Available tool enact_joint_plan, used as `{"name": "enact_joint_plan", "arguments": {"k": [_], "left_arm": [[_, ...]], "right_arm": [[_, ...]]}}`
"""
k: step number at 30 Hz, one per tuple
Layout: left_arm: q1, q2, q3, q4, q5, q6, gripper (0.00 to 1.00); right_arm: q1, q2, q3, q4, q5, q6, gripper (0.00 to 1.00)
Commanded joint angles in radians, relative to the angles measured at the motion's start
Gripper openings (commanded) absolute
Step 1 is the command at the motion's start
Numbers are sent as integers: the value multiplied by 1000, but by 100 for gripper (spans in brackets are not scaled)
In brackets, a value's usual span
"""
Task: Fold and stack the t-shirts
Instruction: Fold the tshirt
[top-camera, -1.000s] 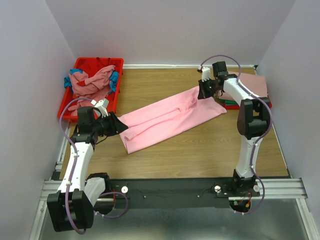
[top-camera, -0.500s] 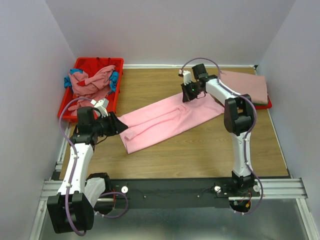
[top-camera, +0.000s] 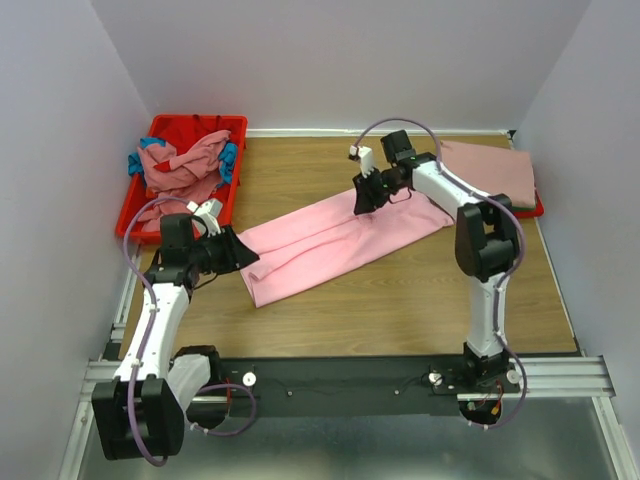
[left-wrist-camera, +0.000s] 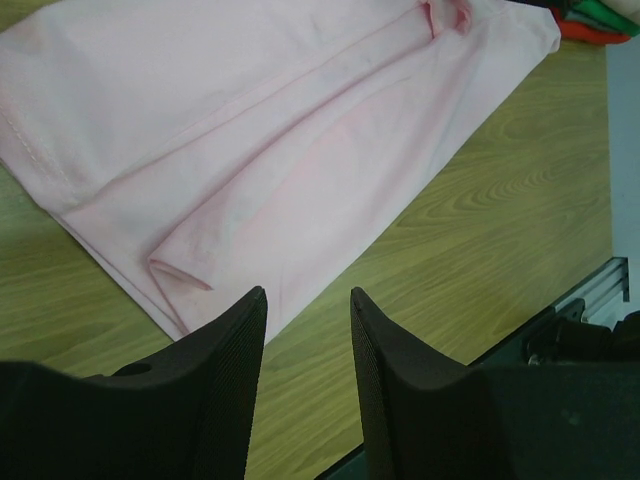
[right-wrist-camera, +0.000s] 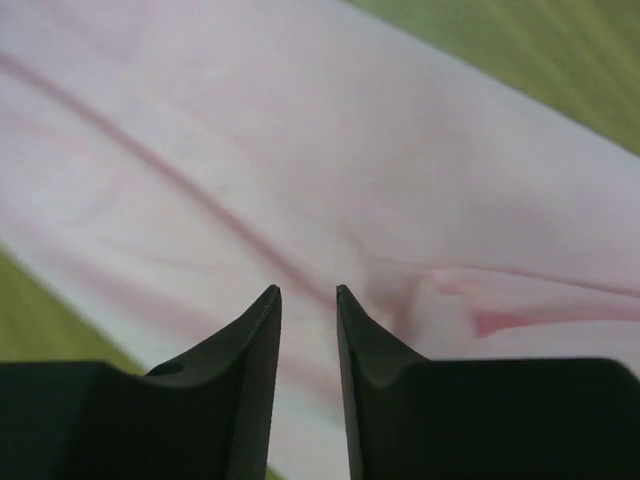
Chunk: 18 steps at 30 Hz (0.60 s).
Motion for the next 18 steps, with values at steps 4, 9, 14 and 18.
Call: {"name": "enact_joint_plan", "arguments": {"k": [4, 9, 14, 18], "left_arm": [[-171, 80, -19, -16, -155, -82, 35], [-305, 173, 9, -46, -301, -140, 12], [-338, 250, 58, -79, -432, -149, 4], [-352, 337, 106, -102, -495, -122, 4]], "right_arm": [[2, -280, -258, -77, -375, -217, 38], [1, -334, -358, -75, -306, -245, 39], [-12, -375, -404, -74, -300, -259, 40], [-32, -388, -411, -72, -317, -265, 40]]}}
